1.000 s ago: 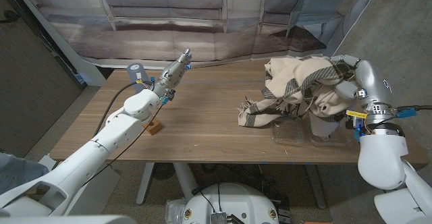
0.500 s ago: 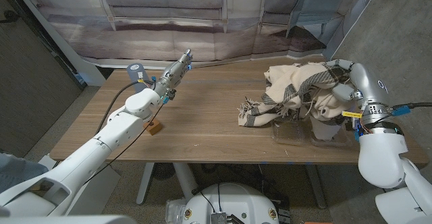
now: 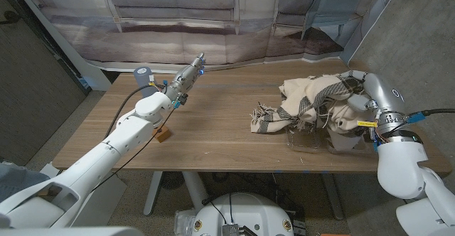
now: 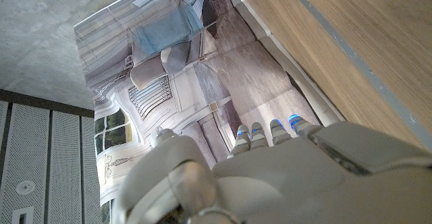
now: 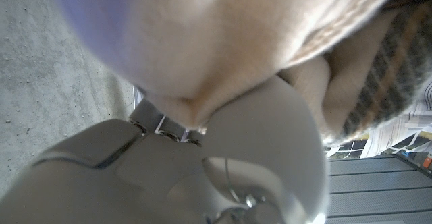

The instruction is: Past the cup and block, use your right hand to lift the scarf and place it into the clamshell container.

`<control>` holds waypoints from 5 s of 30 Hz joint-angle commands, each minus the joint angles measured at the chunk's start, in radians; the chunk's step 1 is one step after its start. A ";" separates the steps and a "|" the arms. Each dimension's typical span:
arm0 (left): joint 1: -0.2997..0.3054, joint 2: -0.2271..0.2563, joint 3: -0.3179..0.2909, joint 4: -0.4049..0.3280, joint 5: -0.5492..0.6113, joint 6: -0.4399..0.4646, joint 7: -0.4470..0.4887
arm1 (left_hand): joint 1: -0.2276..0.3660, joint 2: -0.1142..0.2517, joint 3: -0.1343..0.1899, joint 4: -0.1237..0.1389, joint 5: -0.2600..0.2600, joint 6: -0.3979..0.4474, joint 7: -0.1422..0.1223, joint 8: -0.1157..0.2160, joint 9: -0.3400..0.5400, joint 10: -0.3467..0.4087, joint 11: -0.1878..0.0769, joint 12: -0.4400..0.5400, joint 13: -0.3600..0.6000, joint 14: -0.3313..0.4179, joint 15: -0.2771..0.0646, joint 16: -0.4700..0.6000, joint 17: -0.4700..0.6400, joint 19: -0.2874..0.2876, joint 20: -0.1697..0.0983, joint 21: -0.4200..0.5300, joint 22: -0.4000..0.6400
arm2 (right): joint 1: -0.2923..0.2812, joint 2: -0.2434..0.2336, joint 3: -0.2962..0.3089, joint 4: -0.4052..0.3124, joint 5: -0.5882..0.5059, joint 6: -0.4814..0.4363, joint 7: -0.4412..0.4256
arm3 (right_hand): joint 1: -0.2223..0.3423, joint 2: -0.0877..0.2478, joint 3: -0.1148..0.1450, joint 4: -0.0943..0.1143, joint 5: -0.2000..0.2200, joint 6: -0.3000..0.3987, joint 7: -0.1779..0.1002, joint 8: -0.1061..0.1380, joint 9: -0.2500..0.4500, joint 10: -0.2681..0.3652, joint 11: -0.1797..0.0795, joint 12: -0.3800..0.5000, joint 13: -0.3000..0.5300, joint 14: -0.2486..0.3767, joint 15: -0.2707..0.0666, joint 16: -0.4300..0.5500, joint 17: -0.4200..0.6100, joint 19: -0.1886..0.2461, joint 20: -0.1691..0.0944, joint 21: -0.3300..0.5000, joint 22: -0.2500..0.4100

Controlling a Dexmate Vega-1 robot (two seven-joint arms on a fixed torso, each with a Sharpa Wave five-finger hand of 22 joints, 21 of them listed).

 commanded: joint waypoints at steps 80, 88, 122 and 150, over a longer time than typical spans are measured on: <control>0.035 0.006 0.002 -0.050 0.007 0.017 0.046 | 0.024 0.008 -0.019 0.005 -0.002 -0.003 0.005 -0.003 0.005 -0.008 0.007 -0.002 0.004 -0.013 0.002 -0.003 0.002 -0.128 0.000 0.001 0.006 | 0.071 -0.314 -0.133 0.068 0.025 -0.285 0.127 | 0.075 0.084 0.010 0.004 0.003 0.018 0.000 -0.002 0.003 0.000 0.001 -0.012 0.007 0.122 -0.147 -0.007 0.005 -0.145 -0.114 0.014 0.002; 0.045 0.008 -0.002 -0.060 0.004 0.015 0.053 | 0.027 0.010 -0.019 0.005 -0.002 -0.003 0.006 -0.003 0.005 -0.008 0.006 -0.001 0.004 -0.013 0.003 -0.003 0.002 -0.128 0.000 0.001 0.006 | 0.080 -0.341 -0.142 0.076 0.033 -0.293 0.126 | 0.073 0.085 0.009 0.005 0.003 0.016 0.000 -0.003 0.002 0.002 -0.001 -0.012 0.005 0.123 -0.146 -0.009 0.002 -0.146 -0.114 0.015 0.002; 0.085 0.027 -0.019 -0.096 -0.001 0.008 0.066 | 0.038 0.017 -0.020 0.004 -0.003 -0.001 0.004 -0.002 0.005 -0.011 0.005 -0.002 0.004 -0.013 0.002 -0.002 0.002 -0.129 0.001 0.002 0.006 | 0.157 -0.436 -0.281 0.147 0.050 -0.358 0.067 | 0.068 0.086 0.013 0.006 0.003 0.017 0.000 -0.004 0.004 0.001 -0.006 -0.011 0.007 0.119 -0.146 -0.013 0.005 -0.151 -0.113 0.021 0.001; 0.097 0.030 -0.019 -0.115 0.005 0.008 0.076 | 0.043 0.018 -0.023 0.004 -0.004 0.001 0.005 -0.001 0.005 -0.013 0.005 -0.002 0.004 -0.014 0.002 -0.002 0.002 -0.129 0.001 0.002 0.006 | 0.192 -0.520 -0.325 0.158 0.155 -0.406 0.033 | 0.039 0.081 0.033 0.012 0.004 0.018 0.000 -0.016 -0.016 -0.009 -0.009 -0.011 0.008 0.081 -0.148 -0.078 -0.042 -0.200 -0.111 0.012 -0.003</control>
